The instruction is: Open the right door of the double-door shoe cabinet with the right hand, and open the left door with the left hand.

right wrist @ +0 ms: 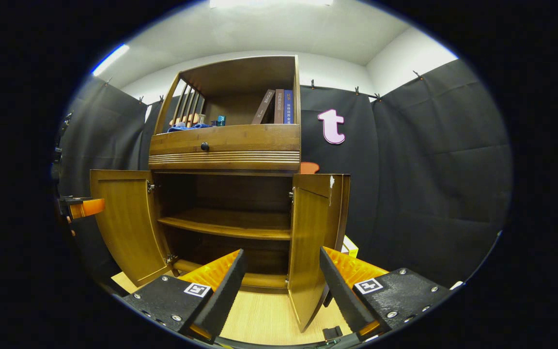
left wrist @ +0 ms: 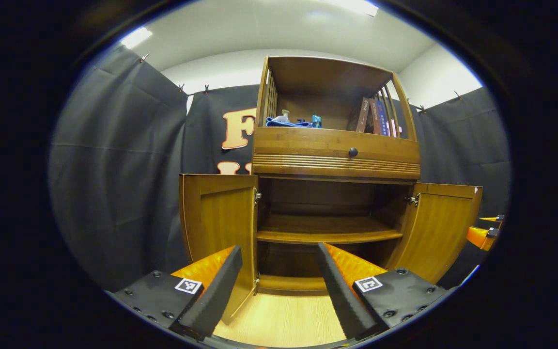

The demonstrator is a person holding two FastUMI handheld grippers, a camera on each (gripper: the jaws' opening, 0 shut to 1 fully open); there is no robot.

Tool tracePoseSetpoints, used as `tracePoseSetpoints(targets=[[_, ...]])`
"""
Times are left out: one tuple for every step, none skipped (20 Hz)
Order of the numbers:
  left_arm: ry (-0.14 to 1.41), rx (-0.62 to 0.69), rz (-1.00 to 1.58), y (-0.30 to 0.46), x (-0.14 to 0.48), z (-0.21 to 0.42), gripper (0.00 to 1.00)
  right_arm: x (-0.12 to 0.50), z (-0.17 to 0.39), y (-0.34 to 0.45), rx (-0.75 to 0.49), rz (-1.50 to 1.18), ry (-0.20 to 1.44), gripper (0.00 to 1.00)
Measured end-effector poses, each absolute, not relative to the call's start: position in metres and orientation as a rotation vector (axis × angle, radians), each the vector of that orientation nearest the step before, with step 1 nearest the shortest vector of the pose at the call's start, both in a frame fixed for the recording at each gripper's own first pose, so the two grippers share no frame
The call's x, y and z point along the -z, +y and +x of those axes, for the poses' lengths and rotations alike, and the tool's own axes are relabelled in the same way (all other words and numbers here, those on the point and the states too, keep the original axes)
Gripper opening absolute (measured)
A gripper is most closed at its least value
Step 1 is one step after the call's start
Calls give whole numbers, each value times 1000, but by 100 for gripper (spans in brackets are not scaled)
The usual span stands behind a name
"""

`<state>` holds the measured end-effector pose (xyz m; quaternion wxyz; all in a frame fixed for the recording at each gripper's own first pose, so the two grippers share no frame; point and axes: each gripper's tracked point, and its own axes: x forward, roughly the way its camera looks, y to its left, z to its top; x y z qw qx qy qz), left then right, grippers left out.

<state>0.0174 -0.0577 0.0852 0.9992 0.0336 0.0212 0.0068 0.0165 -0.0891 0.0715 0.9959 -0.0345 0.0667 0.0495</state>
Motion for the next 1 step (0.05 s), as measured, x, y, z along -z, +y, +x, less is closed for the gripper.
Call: tracePoseSetpoints(targets=[[36,-27,73,-57,-87,16,98,-71,20,-90,-106,-73,133,93]])
